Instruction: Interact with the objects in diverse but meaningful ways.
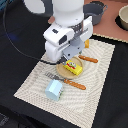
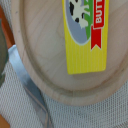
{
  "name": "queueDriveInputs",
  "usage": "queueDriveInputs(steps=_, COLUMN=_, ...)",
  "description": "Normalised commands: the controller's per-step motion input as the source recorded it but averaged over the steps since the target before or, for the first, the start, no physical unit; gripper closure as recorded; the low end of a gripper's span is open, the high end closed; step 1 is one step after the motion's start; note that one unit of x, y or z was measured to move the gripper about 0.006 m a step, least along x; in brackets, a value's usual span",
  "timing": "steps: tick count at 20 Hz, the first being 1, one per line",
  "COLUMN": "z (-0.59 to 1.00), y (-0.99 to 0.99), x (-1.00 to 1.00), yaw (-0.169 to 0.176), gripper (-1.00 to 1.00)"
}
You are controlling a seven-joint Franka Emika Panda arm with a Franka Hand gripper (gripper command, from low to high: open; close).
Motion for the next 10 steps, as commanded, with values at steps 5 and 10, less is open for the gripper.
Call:
queueDriveInputs(steps=5, z=0.00, y=-0.15, x=0.42, yaw=-0.020, gripper=-1.00)
queueDriveInputs(steps=10, z=0.04, y=0.26, x=0.58, yaw=-0.042, gripper=-1.00)
